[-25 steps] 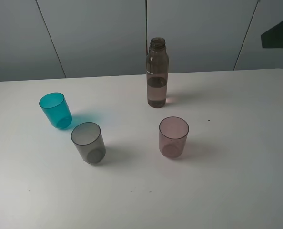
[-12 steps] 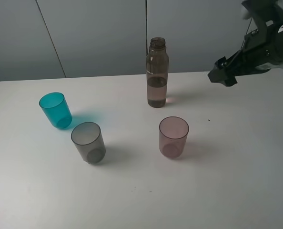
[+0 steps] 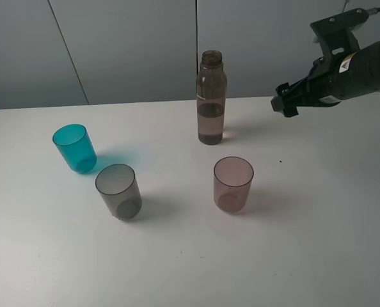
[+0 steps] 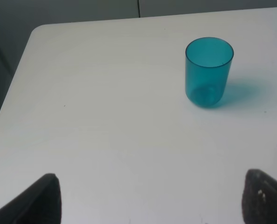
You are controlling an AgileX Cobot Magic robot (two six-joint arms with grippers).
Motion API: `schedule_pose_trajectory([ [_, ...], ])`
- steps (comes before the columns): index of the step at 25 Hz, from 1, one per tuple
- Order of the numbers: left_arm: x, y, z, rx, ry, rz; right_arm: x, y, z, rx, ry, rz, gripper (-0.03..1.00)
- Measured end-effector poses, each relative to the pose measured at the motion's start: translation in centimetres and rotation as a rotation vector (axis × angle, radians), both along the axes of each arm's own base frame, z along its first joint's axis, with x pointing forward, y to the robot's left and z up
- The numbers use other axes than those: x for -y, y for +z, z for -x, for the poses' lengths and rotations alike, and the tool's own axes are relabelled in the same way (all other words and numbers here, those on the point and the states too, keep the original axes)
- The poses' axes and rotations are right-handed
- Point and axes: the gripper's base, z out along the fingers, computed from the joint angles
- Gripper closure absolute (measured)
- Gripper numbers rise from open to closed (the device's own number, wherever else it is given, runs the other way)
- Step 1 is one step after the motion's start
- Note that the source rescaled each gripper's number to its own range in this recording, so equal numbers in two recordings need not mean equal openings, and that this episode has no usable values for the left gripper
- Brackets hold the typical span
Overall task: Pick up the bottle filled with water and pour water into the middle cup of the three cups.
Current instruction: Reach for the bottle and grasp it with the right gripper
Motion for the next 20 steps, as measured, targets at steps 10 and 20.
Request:
schedule_pose_trajectory([
  [10, 0.0, 0.0, 0.0, 0.0, 0.001, 0.002, -0.7, -2.9, -0.9, 0.096, 0.066, -0.03, -0.03],
  [20, 0.0, 0.0, 0.0, 0.0, 0.002, 0.004, 1.6, -5.2, -2.4, 0.094, 0.004, -0.13, -0.03],
])
